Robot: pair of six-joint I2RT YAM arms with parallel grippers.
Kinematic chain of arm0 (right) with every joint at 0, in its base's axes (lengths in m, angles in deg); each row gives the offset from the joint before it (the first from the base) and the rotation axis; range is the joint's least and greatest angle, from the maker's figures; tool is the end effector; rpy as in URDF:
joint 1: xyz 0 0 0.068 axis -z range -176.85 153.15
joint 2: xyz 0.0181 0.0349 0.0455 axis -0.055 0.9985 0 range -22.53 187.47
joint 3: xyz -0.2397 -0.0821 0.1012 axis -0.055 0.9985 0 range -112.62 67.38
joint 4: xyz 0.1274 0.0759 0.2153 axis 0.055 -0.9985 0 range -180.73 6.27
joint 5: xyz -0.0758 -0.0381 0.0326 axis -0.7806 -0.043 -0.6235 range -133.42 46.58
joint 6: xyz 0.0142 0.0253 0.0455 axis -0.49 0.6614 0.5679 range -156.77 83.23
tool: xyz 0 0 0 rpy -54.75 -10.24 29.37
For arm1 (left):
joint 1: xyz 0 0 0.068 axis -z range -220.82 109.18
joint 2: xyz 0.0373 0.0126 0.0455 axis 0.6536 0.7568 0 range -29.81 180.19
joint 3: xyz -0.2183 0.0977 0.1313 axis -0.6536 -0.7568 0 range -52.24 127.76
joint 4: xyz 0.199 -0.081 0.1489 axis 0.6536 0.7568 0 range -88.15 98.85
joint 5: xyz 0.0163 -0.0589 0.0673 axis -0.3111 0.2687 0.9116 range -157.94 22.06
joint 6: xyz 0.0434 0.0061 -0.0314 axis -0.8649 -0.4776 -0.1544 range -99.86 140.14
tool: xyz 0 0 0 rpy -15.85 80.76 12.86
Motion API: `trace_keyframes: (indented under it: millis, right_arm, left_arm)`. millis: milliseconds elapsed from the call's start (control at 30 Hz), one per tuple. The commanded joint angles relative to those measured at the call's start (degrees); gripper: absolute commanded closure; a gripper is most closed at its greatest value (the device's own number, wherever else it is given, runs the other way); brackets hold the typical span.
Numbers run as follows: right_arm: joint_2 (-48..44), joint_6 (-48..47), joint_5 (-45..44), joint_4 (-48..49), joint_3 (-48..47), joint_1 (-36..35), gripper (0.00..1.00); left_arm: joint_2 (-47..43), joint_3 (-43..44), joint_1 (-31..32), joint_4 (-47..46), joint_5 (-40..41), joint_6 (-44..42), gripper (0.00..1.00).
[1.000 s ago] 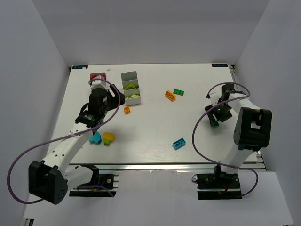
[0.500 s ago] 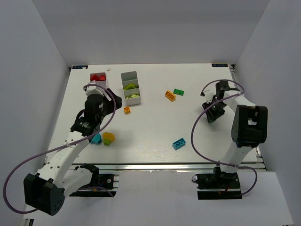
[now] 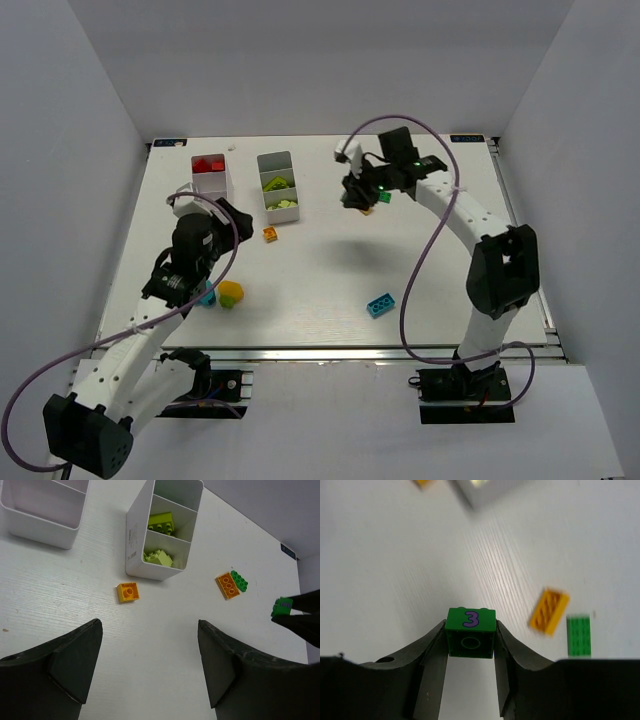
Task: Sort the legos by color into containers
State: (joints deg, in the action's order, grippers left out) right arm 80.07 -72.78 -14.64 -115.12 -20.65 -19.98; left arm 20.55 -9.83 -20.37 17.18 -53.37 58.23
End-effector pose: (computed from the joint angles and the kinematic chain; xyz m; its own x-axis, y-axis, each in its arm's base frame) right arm 0.3638 0.1740 0.2919 -0.1514 -0.6251 -0.7657 -0.9161 0.3796 -0.1287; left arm 0.1925 -0.0622 0.2995 -0.3665 -0.5006 -0.7843 -0.1328 0.8624 -0.4884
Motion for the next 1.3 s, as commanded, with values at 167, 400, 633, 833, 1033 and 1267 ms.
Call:
trace_keyframes:
  millis: [167, 400, 633, 833, 1033, 1267]
  right_arm:
    - [14.87, 23.42, 2.01, 21.10, -24.17, -8.93, 1.00]
    - [23.07, 40.22, -11.27, 31.13, -31.24, -14.48, 1.00]
    - [27.90, 46.20, -21.38, 40.53, -32.64, -17.38, 1.00]
    - [32.74, 47.78, -28.24, 43.51, -36.34, -17.47, 1.00]
    - [35.03, 47.52, -30.88, 45.81, -36.25, -17.47, 1.00]
    - [36.87, 45.94, -30.80, 48.79, -36.07, -17.56, 0.94]
  left_arm:
    - [-5.10, -2.95, -0.23, 2.77, 2.48, 1.99, 0.14]
    - [-8.00, -3.65, -0.23, 4.35, 3.54, 1.99, 0.14]
    - [-10.64, -4.71, -0.23, 5.67, 3.80, 2.61, 0.14]
    - [-14.07, -5.85, -0.23, 7.61, 4.50, 3.84, 0.14]
    - [-16.27, -6.47, -0.23, 9.27, 4.86, 4.89, 0.14]
    - [-16.88, -6.73, -0.23, 10.24, 4.42, 5.68, 0.14]
